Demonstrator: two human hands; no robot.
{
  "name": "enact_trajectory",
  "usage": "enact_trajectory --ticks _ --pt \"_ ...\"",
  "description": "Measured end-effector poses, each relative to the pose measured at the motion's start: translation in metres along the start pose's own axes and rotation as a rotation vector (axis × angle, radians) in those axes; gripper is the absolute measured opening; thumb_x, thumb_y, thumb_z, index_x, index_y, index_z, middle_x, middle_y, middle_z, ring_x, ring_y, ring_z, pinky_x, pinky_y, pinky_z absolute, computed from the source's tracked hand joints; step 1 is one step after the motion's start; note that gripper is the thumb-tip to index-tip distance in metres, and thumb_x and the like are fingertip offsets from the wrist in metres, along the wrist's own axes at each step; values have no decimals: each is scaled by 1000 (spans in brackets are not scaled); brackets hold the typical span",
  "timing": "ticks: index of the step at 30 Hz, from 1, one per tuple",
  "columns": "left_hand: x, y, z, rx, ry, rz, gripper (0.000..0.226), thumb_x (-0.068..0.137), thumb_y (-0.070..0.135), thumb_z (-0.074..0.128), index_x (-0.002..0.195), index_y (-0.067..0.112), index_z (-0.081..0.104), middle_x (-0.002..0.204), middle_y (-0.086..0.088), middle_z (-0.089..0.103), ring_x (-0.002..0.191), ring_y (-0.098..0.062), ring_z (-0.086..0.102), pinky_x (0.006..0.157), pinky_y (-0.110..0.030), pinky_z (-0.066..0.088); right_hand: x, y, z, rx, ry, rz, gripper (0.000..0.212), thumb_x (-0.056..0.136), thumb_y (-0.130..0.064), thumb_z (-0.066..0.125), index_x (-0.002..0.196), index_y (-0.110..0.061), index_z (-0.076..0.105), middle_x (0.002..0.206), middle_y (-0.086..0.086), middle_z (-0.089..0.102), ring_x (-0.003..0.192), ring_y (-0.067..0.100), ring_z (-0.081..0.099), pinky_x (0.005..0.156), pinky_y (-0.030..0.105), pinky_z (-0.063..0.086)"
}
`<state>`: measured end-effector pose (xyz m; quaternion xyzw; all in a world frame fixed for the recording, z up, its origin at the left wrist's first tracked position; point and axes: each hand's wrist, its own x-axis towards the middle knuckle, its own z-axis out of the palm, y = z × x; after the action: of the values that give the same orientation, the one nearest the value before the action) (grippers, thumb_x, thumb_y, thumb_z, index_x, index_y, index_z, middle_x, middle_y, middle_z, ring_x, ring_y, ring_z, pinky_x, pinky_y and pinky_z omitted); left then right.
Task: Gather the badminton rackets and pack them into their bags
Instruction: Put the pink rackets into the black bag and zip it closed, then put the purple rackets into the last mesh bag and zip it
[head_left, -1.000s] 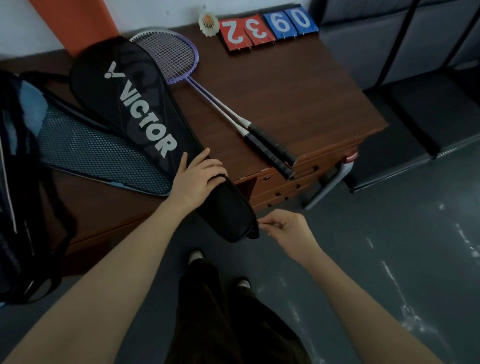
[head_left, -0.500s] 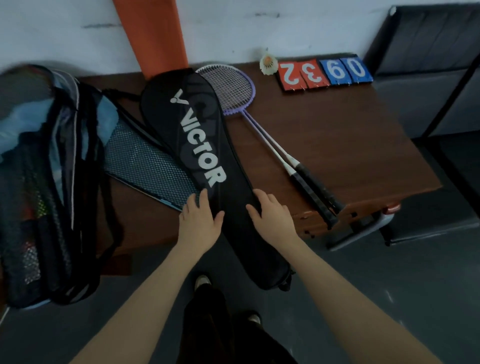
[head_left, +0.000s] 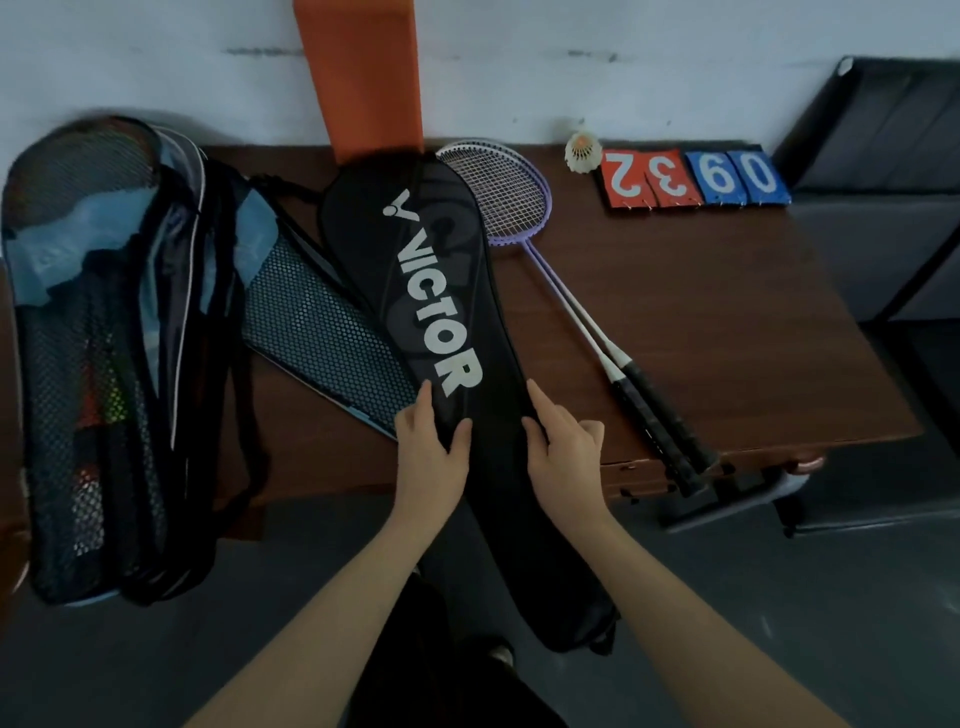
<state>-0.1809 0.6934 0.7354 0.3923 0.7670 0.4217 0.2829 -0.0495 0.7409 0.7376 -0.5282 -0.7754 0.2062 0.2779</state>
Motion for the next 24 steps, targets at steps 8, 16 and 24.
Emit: enact_trajectory --ticks 8,16,24 --pt "-24 21 -57 83 224 171 62 91 18 57 144 5 27 128 -12 39 107 -8 41 90 2 24 -6 -56 -10 56 54 -143 40 87 -7 55 127 -6 54 67 -4 58 57 14 53 72 28 33" --pt "11 -2 -183 175 412 164 59 92 14 56 143 5 28 128 -16 41 113 -14 43 91 -7 26 37 -173 36 16 -138 -469 49 89 -12 57 135 -5 43 89 6 66 82 21 60 82 38 35" --pt "76 -72 -305 358 300 143 56 91 18 57 141 3 35 131 -18 47 118 -26 47 96 -22 34 42 -270 153 106 -79 -390 37 88 -11 50 123 -3 56 78 3 64 69 20 59 75 32 33"
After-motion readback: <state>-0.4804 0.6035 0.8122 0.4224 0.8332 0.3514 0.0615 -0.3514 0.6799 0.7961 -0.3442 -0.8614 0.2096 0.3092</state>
